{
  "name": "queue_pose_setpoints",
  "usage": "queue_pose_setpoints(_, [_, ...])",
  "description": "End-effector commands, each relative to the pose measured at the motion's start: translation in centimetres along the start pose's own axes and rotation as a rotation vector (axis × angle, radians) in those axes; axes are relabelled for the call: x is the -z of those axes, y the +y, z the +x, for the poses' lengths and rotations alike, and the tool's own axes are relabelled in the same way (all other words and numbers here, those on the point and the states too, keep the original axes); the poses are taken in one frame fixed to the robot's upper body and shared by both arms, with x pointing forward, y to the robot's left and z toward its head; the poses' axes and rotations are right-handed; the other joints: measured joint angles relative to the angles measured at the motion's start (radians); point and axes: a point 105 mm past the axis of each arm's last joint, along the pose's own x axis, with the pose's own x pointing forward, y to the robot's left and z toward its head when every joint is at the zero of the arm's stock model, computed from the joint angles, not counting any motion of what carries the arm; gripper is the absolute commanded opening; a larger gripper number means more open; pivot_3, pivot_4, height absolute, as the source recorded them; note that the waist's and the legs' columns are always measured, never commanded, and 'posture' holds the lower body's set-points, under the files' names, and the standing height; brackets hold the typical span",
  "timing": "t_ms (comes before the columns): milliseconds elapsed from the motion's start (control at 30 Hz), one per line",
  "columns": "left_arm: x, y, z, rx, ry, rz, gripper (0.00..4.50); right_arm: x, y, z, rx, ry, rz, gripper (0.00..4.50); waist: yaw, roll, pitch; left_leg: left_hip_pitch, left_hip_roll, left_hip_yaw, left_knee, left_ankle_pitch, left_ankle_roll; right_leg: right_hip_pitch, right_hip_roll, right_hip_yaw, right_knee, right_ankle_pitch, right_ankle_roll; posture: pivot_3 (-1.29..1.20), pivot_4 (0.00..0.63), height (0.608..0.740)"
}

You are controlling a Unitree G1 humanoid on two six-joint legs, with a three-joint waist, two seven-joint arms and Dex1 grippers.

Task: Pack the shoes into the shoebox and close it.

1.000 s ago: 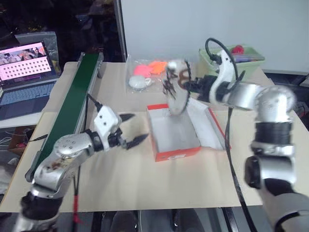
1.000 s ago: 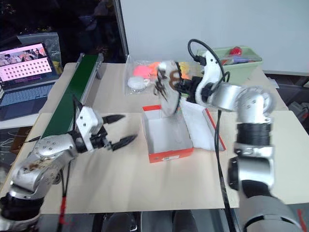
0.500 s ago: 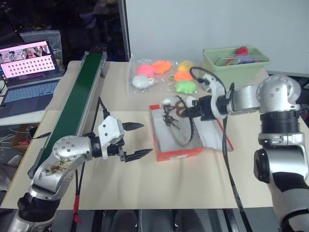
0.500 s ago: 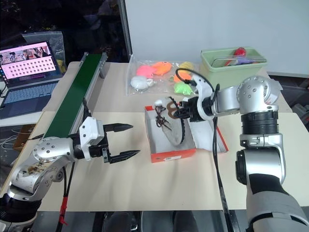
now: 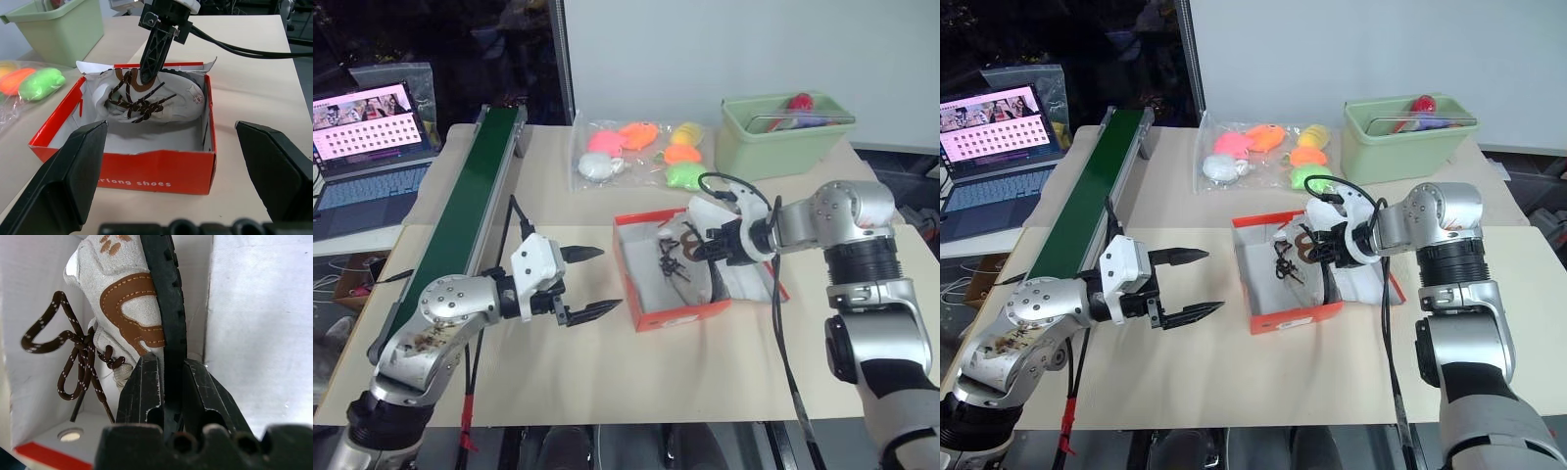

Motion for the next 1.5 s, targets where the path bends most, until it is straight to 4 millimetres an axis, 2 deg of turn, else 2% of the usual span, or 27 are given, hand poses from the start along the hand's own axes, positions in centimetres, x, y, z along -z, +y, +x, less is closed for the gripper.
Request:
queue_pose_setpoints(33, [-1.3, 0.0, -0.3, -0.01, -0.021, 0.056, 4.5, -1.4, 1.1, -0.4, -0.037, -0.067, -0.029, 1.18, 0.0, 0.0, 0.0, 0.0, 0.0, 0.0, 0.0, 0.0, 0.0, 0.0, 0.0, 0.0, 0.0, 0.0, 0.0, 0.0, 0.15, 0.729])
queue_pose_setpoints(67, [-1.3, 0.0, -0.3, -0.01, -0.022, 0.057, 4.5, -1.6, 1.3, -0.4, -0.043, -0.074, -0.033, 1.32, 0.0, 0.0, 0.0, 0.0, 0.0, 0.0, 0.0, 0.0, 0.0, 0.0, 0.0, 0.0, 0.0, 0.0, 0.0, 0.0, 0.15, 0.729])
queue_pose_setpoints(233, [-1.3, 0.0, -0.4, -0.013, -0.022, 0.059, 4.5, -2.4, 2.5, -0.5, -0.066, -0.096, -0.048, 3.19, 0.001, 0.0, 0.0, 0.0, 0.0, 0.0, 0.0, 0.0, 0.0, 0.0, 0.0, 0.0, 0.001, 0.0, 0.0, 0.0, 0.15, 0.729])
queue_pose_setpoints(267, [-1.3, 0.0, -0.4, -0.014, -0.022, 0.06, 4.5, -2.6, 2.8, -0.6, -0.073, -0.102, -0.056, 3.3, 0.001, 0.0, 0.0, 0.0, 0.0, 0.0, 0.0, 0.0, 0.0, 0.0, 0.0, 0.0, 0.001, 0.0, 0.0, 0.0, 0.15, 0.729])
queue_pose_setpoints(300, [-1.3, 0.1, -0.4, -0.016, -0.022, 0.061, 4.5, -2.9, 3.2, -0.8, -0.077, -0.111, -0.066, 3.75, 0.001, 0.0, 0.0, 0.0, 0.0, 0.0, 0.0, 0.0, 0.0, 0.0, 0.0, 0.0, 0.001, 0.0, 0.0, 0.0, 0.15, 0.729])
queue_pose_setpoints(533, [-1.1, 1.7, -0.6, -0.106, -0.024, 0.056, 4.5, -6.4, 5.0, -3.2, -0.049, -0.287, -0.208, 3.75, 0.001, 0.0, 0.0, 0.0, 0.0, 0.0, 0.0, 0.0, 0.0, 0.0, 0.0, 0.0, 0.002, 0.0, 0.0, 0.0, 0.15, 0.729])
queue_pose_setpoints(633, [-0.7, 4.6, -1.2, -0.312, -0.038, 0.016, 4.5, -8.4, 5.7, -5.2, -0.028, -0.447, -0.31, 3.75, 0.001, 0.0, 0.0, 0.0, 0.0, 0.0, 0.0, 0.0, 0.0, 0.0, 0.0, 0.0, 0.002, 0.0, 0.0, 0.0, 0.15, 0.729])
queue_pose_setpoints(700, [-0.3, 6.8, -1.9, -0.486, -0.046, -0.008, 4.5, -9.0, 7.3, -6.4, -0.071, -0.562, -0.419, 3.75, 0.004, 0.0, 0.0, 0.0, 0.0, 0.0, 0.0, 0.0, 0.0, 0.0, 0.0, 0.0, 0.001, 0.0, 0.0, 0.0, 0.15, 0.729])
queue_pose_setpoints(733, [0.1, 8.4, -2.9, -0.639, -0.043, -0.03, 4.5, -8.5, 9.6, -7.2, -0.145, -0.655, -0.554, 3.75, 0.003, 0.0, 0.0, 0.0, 0.0, -0.001, 0.0, 0.0, 0.0, 0.0, 0.0, 0.0, 0.001, 0.0, 0.0, 0.0, 0.15, 0.729])
queue_pose_setpoints(800, [1.4, 10.7, -5.6, -0.936, -0.007, -0.077, 4.5, -6.0, 14.3, -8.7, -0.363, -0.805, -0.727, 3.75, 0.003, -0.001, -0.001, 0.0, 0.0, -0.002, 0.0, 0.0, 0.0, 0.001, 0.0, -0.001, 0.001, 0.0, 0.0, 0.0, 0.15, 0.729])
queue_pose_setpoints(833, [2.1, 11.2, -7.0, -1.051, 0.012, -0.105, 4.5, -4.7, 15.8, -9.1, -0.435, -0.854, -0.784, 3.75, 0.001, -0.001, -0.001, 0.0, 0.0, -0.002, 0.0, 0.0, 0.0, 0.001, 0.0, -0.001, 0.001, 0.0, 0.001, 0.0, 0.15, 0.729])
queue_pose_setpoints(900, [3.3, 11.4, -9.0, -1.185, 0.069, -0.127, 4.5, -2.8, 17.1, -8.8, -0.489, -0.892, -0.863, 3.75, -0.008, -0.001, -0.001, 0.0, 0.0, -0.003, 0.0, 0.001, -0.001, 0.001, 0.001, -0.001, 0.001, 0.0, 0.001, 0.0, 0.15, 0.729])
queue_pose_setpoints(1000, [5.3, 11.1, -11.5, -1.314, 0.137, -0.175, 4.5, -0.9, 17.3, -6.3, -0.49, -0.89, -0.917, 3.75, -0.007, -0.001, -0.001, 0.0, 0.0, -0.002, 0.001, 0.001, -0.002, 0.001, 0.001, -0.001, 0.003, 0.0, 0.001, 0.0, 0.15, 0.729])
queue_pose_setpoints(1100, [6.8, 10.8, -12.6, -1.326, 0.197, -0.185, 4.5, -0.3, 16.5, -4.1, -0.506, -0.895, -0.855, 3.75, 0.002, -0.002, -0.001, 0.002, 0.0, -0.003, 0.002, 0.001, -0.002, 0.002, 0.0, -0.001, 0.001, 0.0, 0.0, 0.0, 0.15, 0.729])
queue_pose_setpoints(1167, [7.5, 10.7, -13.2, -1.331, 0.229, -0.181, 4.5, 0.4, 16.3, -3.2, -0.523, -0.88, -0.852, 4.25, 0.009, -0.002, -0.001, 0.004, 0.0, -0.003, 0.003, 0.003, -0.003, 0.003, 0.0, -0.001, 0.003, 0.001, 0.0, 0.0, 0.15, 0.729])
queue_pose_setpoints(1200, [7.9, 10.8, -13.7, -1.346, 0.242, -0.191, 4.5, 0.8, 16.3, -2.8, -0.536, -0.865, -0.862, 4.47, 0.01, -0.002, -0.001, 0.004, 0.0, -0.004, 0.003, 0.004, -0.004, 0.004, 0.001, -0.001, 0.003, 0.001, -0.001, 0.0, 0.15, 0.729])
queue_pose_setpoints(1333, [8.3, 11.3, -15.3, -1.393, 0.221, -0.224, 4.5, 2.4, 16.3, -1.9, -0.617, -0.815, -0.852, 4.49, 0.007, -0.002, -0.001, 0.006, 0.0, -0.004, 0.002, 0.004, -0.004, 0.005, 0.001, -0.001, 0.003, 0.001, -0.002, 0.0, 0.15, 0.729])
queue_pose_setpoints(1500, [8.4, 11.6, -15.2, -1.38, 0.224, -0.22, 4.5, 3.4, 16.1, -1.2, -0.644, -0.788, -0.864, 4.49, 0.004, -0.002, -0.001, 0.007, 0.0, -0.004, 0.001, 0.004, -0.004, 0.005, 0.001, -0.001, 0.002, 0.001, -0.002, 0.0, 0.15, 0.729])
